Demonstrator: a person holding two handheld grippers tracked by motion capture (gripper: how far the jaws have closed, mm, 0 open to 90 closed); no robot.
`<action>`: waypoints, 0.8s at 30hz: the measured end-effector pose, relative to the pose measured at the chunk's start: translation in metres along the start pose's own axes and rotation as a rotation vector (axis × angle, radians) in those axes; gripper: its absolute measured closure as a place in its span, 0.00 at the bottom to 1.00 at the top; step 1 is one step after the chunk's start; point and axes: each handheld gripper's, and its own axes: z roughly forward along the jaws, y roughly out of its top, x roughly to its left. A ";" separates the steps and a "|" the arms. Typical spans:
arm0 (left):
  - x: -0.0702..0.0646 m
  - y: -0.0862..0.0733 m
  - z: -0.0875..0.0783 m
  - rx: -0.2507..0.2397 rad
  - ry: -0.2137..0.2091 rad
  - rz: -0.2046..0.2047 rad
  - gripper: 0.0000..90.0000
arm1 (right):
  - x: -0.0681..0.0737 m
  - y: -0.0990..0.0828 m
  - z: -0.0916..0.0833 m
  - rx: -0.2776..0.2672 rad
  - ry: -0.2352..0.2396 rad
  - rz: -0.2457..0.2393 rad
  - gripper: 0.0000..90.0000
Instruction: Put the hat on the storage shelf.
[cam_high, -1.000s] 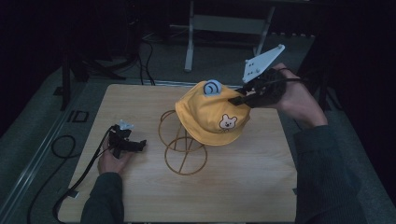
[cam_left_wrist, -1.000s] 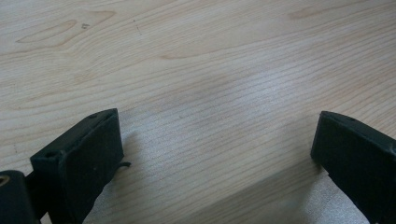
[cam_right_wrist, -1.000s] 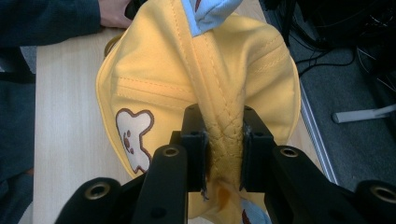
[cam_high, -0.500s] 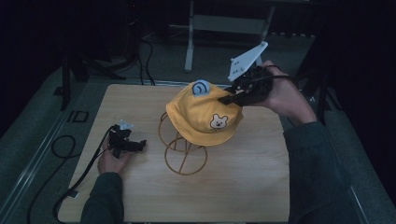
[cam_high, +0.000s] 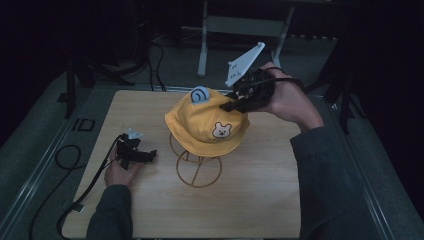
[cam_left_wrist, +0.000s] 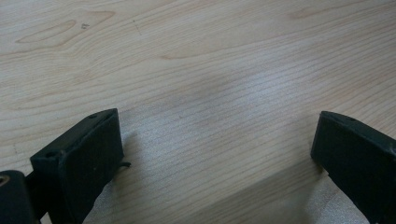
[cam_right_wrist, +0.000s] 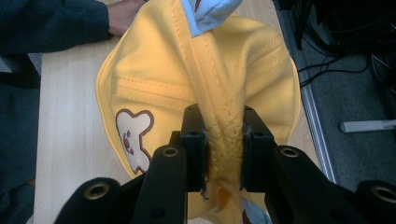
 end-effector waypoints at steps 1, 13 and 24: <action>0.000 0.000 0.000 0.001 0.000 0.000 0.02 | 0.000 0.002 0.001 0.001 0.003 0.002 0.84; 0.000 0.000 0.000 -0.001 -0.001 -0.001 0.02 | -0.004 0.024 0.028 0.047 0.033 -0.018 0.82; 0.000 0.000 0.000 0.000 0.000 0.001 0.02 | 0.000 0.035 0.056 0.043 0.055 -0.025 0.78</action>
